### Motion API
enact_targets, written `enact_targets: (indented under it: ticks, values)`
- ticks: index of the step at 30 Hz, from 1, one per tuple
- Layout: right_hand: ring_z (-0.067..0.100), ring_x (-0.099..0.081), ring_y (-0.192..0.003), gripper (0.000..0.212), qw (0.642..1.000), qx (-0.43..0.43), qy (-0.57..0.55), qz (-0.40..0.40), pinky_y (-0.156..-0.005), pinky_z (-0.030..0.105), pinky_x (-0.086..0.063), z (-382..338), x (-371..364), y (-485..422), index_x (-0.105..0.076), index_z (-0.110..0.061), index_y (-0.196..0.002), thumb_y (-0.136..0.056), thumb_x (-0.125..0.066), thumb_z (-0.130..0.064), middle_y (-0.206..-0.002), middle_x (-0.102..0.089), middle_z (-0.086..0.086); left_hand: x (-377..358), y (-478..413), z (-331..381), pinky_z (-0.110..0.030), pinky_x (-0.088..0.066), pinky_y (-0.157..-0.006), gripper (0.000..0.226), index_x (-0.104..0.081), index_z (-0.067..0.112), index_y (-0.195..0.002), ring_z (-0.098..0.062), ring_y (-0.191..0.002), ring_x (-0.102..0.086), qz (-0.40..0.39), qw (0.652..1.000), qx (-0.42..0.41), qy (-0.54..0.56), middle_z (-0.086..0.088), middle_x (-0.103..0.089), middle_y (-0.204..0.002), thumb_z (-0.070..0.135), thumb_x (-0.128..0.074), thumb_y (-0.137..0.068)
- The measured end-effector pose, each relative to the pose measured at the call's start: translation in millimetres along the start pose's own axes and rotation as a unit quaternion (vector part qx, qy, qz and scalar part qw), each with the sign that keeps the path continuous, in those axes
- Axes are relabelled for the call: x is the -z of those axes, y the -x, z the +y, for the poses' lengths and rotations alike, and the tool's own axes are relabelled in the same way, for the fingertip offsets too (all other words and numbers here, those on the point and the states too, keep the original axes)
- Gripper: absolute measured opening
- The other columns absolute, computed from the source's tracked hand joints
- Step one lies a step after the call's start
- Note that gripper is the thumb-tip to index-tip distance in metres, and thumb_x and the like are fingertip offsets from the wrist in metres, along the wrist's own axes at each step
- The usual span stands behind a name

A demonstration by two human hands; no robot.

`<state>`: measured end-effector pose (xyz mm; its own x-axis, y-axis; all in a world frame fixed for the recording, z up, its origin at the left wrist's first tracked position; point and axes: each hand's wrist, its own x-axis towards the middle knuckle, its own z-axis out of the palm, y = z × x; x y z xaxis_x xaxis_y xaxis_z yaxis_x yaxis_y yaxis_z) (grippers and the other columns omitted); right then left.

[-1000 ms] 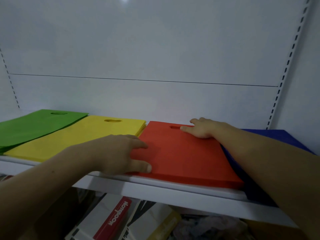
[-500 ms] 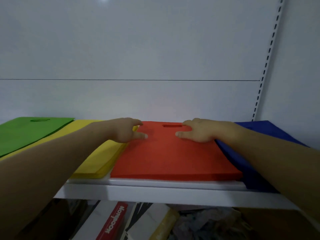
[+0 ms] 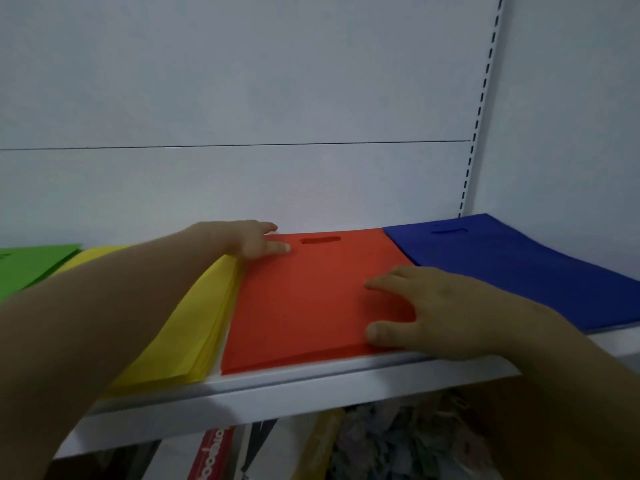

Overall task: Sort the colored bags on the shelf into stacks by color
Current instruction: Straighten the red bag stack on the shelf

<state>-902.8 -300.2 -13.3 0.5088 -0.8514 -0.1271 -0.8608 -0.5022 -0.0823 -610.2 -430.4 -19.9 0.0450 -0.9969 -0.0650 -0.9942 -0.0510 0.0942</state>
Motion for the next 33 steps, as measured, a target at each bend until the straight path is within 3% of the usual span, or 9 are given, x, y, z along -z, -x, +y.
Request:
enact_targets:
  ticks: [8, 21, 33]
  values:
    - [0.007, -0.01, -0.144, 0.101, 0.999, -0.02, 0.039, -0.016, -0.114, 0.037, -0.024, -4, -14, 5, -0.003, -0.05, -0.147, -0.055, -0.017, -0.09, -0.157, -0.004, -0.019, -6, -20, 1, -0.038, -0.028, -0.111, 0.075, -0.032, 0.019, -0.145, -0.023, -0.135, -0.035, -0.02, 1.0, -0.007, -0.002, -0.005, -0.035, -0.149, 0.065, -0.041, -0.087]
    - [0.005, -0.008, -0.143, 0.104, 0.999, -0.005, 0.024, 0.023, -0.116, 0.038, -0.015, 4, -27, 0, -0.004, -0.049, -0.147, -0.053, -0.011, -0.092, -0.157, -0.005, -0.019, -9, -28, -1, -0.039, -0.029, -0.111, 0.084, -0.025, 0.022, -0.147, -0.027, -0.136, -0.034, -0.028, 1.0, 0.01, 0.005, -0.008, -0.032, -0.15, 0.071, -0.044, -0.082]
    - [0.007, -0.007, -0.144, 0.105, 0.999, -0.013, 0.013, 0.049, -0.116, 0.041, -0.009, 4, -34, 0, -0.006, -0.046, -0.148, -0.054, -0.01, -0.091, -0.157, -0.007, -0.016, -10, -34, 1, -0.039, -0.031, -0.11, 0.085, -0.03, 0.018, -0.146, -0.027, -0.134, -0.036, -0.026, 0.999, 0.005, 0.03, -0.008, -0.034, -0.149, 0.071, -0.045, -0.081]
